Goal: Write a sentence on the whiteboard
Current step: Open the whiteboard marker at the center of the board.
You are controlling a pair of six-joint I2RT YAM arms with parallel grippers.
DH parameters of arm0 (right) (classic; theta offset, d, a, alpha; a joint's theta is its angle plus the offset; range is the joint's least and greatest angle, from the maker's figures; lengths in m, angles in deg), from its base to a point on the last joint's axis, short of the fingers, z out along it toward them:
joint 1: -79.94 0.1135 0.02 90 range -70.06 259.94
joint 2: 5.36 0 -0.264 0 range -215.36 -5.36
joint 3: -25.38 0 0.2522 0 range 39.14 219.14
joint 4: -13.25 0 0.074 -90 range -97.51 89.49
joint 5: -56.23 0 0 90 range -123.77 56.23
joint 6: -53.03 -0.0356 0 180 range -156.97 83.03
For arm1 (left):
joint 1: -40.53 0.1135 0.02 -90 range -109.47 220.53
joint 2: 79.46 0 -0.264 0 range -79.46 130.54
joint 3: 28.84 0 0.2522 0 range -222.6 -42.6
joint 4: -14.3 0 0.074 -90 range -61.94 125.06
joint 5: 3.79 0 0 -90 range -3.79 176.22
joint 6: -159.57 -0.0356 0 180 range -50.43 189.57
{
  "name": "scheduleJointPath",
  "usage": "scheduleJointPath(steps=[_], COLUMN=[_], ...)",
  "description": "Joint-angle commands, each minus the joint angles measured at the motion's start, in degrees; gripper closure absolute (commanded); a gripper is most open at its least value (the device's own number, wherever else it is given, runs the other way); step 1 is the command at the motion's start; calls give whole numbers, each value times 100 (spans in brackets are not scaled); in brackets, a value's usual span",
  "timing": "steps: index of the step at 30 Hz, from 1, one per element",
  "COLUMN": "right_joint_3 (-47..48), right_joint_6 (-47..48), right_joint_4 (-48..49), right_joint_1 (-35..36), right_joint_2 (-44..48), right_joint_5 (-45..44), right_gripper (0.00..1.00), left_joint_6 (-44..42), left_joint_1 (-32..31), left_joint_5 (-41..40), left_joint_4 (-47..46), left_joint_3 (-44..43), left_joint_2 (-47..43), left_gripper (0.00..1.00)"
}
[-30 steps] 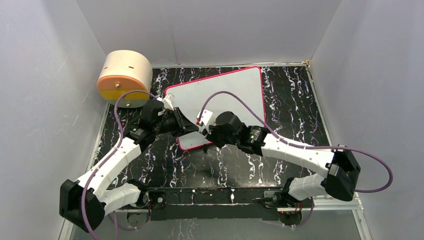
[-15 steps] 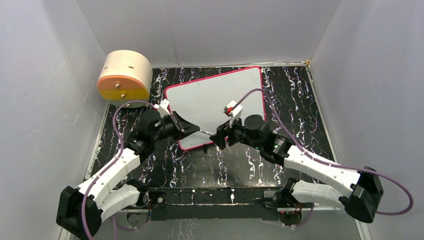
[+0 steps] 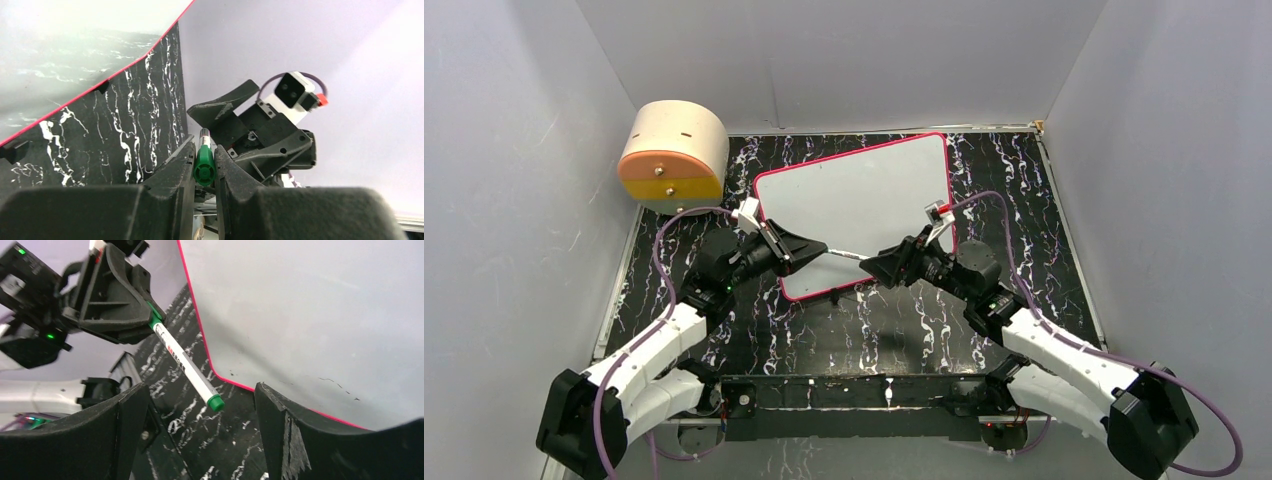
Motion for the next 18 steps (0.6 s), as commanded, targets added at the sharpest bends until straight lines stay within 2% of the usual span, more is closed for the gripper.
scheduleJointPath(steps=[1, 8, 14, 18], right_joint_3=[-167, -136, -175, -120], right_joint_6=[-1066, -1700, -2192, -2341], right_joint_4=[1480, 2378, 3236, 3434], right_joint_1=[-272, -365, -382, -394], right_joint_2=[-133, -683, -1194, -1338], right_joint_5=[725, 1205, 1403, 1490], right_gripper=[16, 20, 27, 30], left_joint_6=[307, 404, 486, 477], left_joint_1=[-11, -33, -104, -156], left_joint_5=[237, 268, 265, 235], left_joint_4=[-729, -960, -1152, -1195], left_joint_3=[46, -43, -58, -76], left_joint_2=[51, 198, 355, 396], left_gripper=[100, 100, 100, 100])
